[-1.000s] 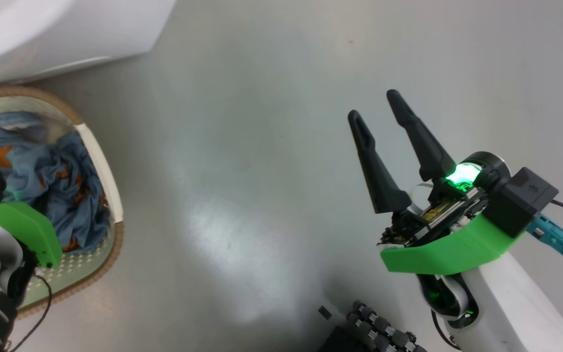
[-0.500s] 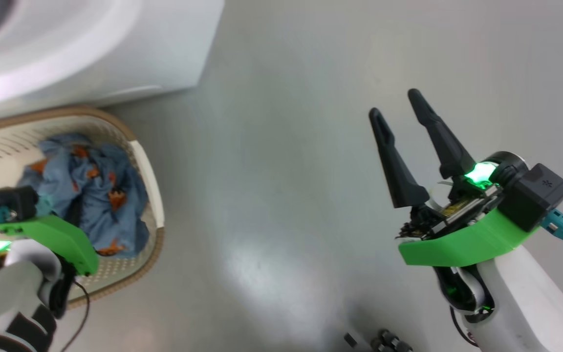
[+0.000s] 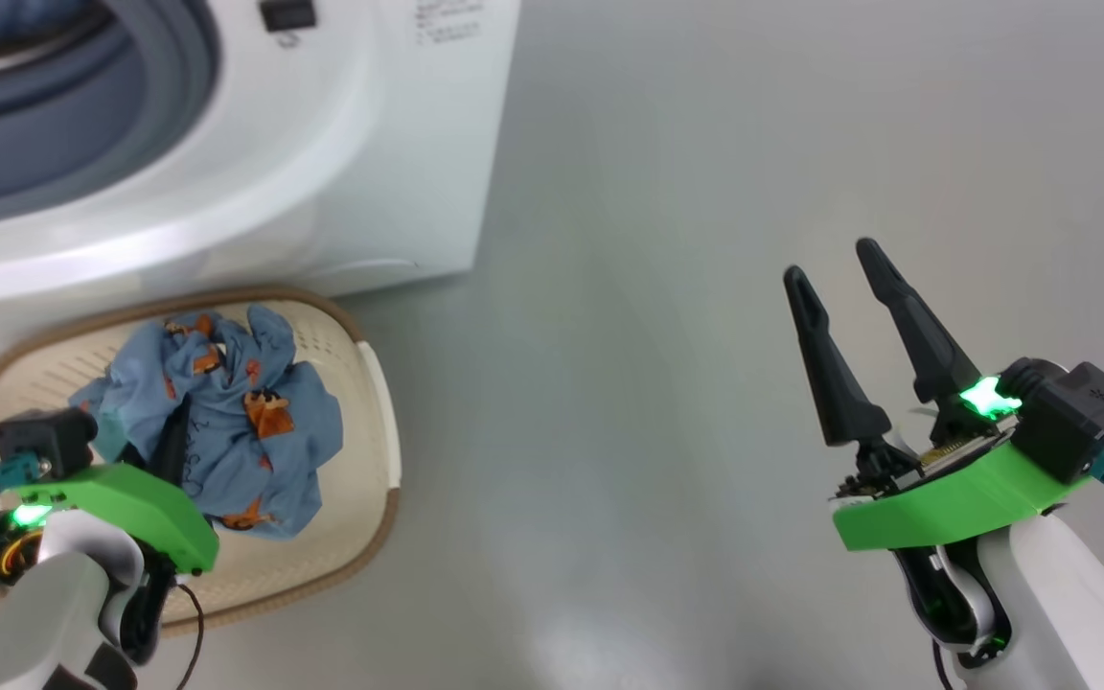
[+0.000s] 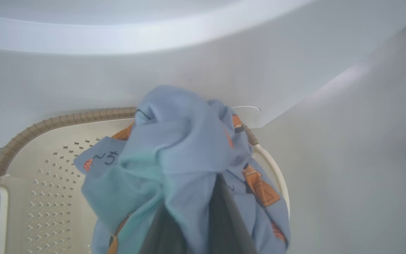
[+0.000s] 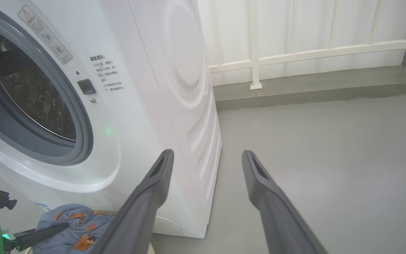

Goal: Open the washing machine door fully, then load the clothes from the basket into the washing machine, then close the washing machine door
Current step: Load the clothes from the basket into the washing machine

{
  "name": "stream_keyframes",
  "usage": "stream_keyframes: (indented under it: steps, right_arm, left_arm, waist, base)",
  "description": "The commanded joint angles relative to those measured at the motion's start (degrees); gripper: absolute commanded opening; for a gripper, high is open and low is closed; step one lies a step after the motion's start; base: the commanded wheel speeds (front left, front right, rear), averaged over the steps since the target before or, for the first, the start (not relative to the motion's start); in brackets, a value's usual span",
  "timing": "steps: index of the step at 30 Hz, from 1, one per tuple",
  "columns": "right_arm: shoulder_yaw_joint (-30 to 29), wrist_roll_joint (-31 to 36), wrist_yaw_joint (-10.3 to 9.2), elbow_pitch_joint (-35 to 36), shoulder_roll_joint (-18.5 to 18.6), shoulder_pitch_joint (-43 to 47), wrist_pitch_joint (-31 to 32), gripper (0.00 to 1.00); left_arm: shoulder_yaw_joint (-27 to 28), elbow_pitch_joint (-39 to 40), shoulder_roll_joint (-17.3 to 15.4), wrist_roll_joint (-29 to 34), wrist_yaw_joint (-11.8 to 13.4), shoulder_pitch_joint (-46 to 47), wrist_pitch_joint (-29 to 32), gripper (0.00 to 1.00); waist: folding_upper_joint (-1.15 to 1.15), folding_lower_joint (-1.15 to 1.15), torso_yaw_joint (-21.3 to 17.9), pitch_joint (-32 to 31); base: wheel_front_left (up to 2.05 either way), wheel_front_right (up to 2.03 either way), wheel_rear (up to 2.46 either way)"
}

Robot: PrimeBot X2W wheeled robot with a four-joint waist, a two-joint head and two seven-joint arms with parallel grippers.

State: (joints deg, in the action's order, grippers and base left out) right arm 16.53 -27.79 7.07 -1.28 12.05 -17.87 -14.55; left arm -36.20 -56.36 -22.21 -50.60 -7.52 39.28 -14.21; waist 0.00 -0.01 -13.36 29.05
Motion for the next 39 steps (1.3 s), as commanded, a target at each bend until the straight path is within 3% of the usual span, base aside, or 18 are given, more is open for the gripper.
stream_keyframes:
  steps: [1, 9, 18, 28, 39]
  right_arm:
    - [0.5, -0.3, 0.42, 0.8, 1.0, 2.1, -0.4, 1.00]
    - [-0.5, -0.9, 0.42, -0.3, 2.8, 5.1, -0.4, 1.00]
    - [-1.7, -1.0, 0.42, -0.8, 4.5, 9.1, -0.4, 1.00]
    - [-2.8, -1.4, 0.42, -1.0, 5.5, 14.1, -0.4, 1.00]
    - [-4.2, -1.3, 0.42, -0.1, 5.8, 17.0, -0.4, 1.00]
  left_arm:
    - [3.4, 1.7, -1.5, 1.7, 0.0, -1.5, -0.8, 0.00]
    - [15.4, 8.6, 1.1, 11.6, 0.3, -8.6, -0.8, 0.00]
    - [25.1, 16.6, 4.8, 20.4, 0.2, -16.1, -0.8, 0.00]
    - [34.5, 28.3, 8.6, 28.8, 0.1, -25.5, -0.8, 0.00]
    - [42.4, 42.3, 12.5, 33.7, 0.1, -34.1, -0.8, 0.00]
  waist:
    - [0.00, 0.01, 2.4, -3.7]
    - [0.00, 0.01, 4.2, -9.1]
    - [0.00, 0.01, 6.1, -14.0]
    - [0.00, 0.01, 7.2, -19.5]
    - [0.00, 0.01, 8.0, -20.5]
  base:
    - [0.00, 0.00, 0.00]
    - [0.00, 0.00, 0.00]
    - [0.00, 0.00, 0.00]
    - [0.00, 0.00, 0.00]
    - [0.00, 0.00, 0.00]
